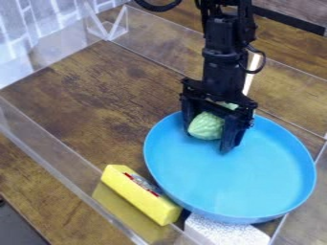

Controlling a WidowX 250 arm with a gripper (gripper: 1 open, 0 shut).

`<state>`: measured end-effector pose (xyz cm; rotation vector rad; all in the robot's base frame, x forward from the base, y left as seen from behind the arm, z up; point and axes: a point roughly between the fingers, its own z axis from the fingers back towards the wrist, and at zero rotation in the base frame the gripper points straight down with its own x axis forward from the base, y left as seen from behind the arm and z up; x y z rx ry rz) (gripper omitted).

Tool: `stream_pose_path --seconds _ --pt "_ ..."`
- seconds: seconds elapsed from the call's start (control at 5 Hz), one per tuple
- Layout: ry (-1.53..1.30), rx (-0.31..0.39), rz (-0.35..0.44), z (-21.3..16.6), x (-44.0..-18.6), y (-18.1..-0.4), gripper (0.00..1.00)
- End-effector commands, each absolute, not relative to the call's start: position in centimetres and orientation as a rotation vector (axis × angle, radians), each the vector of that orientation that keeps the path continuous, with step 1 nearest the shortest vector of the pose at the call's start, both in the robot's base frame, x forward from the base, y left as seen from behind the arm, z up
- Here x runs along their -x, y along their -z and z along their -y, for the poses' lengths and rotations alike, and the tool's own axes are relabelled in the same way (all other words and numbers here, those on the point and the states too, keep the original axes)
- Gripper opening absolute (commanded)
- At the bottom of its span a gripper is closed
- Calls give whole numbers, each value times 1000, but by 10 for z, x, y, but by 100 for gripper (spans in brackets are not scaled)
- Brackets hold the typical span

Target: Put the green object in the blue tray

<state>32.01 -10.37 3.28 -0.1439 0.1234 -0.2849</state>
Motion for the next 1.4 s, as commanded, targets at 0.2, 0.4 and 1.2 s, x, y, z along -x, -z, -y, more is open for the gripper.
stream_pose_path --seconds 0.2,0.4,1.2 --pt "314 148 -18 107 -330 -71 100" --pt "319 145 -20 106 -328 -73 100" --pt "335 128 -24 98 -322 -84 100"
